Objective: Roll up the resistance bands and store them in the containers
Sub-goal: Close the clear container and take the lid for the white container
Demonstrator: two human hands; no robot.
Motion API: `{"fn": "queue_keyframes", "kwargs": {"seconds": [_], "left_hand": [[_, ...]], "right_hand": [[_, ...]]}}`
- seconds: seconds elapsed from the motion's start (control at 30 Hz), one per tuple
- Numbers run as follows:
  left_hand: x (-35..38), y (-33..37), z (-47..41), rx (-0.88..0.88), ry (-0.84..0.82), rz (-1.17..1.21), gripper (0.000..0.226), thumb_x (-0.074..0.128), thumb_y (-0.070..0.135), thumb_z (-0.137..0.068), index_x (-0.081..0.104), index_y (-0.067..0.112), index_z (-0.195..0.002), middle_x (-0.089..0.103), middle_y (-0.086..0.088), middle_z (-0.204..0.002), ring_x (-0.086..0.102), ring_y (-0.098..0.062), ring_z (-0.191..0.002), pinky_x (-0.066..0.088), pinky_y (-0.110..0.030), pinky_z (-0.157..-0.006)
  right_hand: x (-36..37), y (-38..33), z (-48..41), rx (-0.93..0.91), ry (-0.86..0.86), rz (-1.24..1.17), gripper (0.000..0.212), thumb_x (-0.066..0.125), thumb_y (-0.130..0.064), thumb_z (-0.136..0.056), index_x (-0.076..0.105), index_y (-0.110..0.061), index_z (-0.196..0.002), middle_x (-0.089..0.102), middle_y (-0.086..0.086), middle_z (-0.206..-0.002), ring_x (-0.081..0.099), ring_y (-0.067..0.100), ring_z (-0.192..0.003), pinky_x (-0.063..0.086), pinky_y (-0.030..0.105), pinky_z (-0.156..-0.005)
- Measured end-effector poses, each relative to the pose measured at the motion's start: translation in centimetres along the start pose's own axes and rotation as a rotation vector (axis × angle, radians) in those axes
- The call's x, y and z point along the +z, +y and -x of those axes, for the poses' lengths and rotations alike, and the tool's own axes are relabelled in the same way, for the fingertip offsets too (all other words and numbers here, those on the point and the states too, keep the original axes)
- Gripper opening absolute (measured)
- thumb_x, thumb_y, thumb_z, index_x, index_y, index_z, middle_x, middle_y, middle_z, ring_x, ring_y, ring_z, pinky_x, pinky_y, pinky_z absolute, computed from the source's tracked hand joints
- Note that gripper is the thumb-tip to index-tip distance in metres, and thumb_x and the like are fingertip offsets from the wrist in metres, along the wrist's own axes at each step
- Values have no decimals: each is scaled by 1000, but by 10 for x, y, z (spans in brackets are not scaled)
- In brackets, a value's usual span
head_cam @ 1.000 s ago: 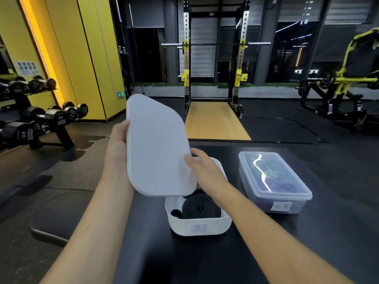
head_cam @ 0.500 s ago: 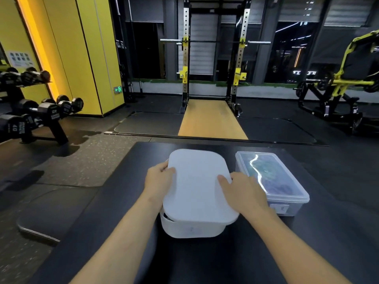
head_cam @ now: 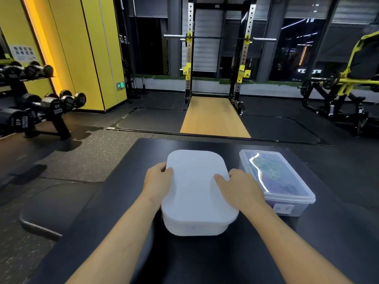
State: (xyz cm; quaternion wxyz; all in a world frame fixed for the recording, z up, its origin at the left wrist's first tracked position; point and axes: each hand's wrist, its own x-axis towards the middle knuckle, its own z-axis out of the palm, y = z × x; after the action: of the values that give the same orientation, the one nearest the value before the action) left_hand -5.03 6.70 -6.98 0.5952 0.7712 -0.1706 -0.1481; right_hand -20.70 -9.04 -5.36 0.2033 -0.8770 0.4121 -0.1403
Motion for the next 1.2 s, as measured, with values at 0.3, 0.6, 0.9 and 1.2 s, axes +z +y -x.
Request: {"fn": "queue_keyframes", "kwargs": {"seconds": [0.3,0.6,0.9,1.2], "left_hand": [[-2,-4,-20,52,-2,-149,18,35,3,-80,52,6,-87,52,-13,-83,40,-21,-74,30,-37,-68],[-2,8,-74,-70,-84,-73,23,56,30,-101,64,14,-86,61,-7,-87,52,-23,-78,41,-33,-68],[8,-2,-78,-119,-45,139,9,66,18,-94,71,12,-89,59,-6,-80,52,-22,-70,44,-27,-64],[7,13,-54,118,34,-448,37,57,36,-101,58,35,-138,45,1,-137,50,-22,-99,41,-31,-77]], "right_hand": [[1,-4,-4,-32,-72,-28,45,42,-63,-96,51,-25,-120,63,-4,-104,61,24,-94,56,43,-84],[-2,-3,-23,0,-218,-146,62,51,-72,-88,48,-25,-128,62,-7,-111,63,17,-98,55,40,-84],[14,-3,-54,71,-291,-378,45,51,-53,-96,56,-17,-123,64,-3,-112,65,19,-99,55,39,-86],[18,-4,-44,10,-220,-305,65,37,-49,-106,14,-30,-164,39,8,-157,49,31,-133,43,43,-103]]}}
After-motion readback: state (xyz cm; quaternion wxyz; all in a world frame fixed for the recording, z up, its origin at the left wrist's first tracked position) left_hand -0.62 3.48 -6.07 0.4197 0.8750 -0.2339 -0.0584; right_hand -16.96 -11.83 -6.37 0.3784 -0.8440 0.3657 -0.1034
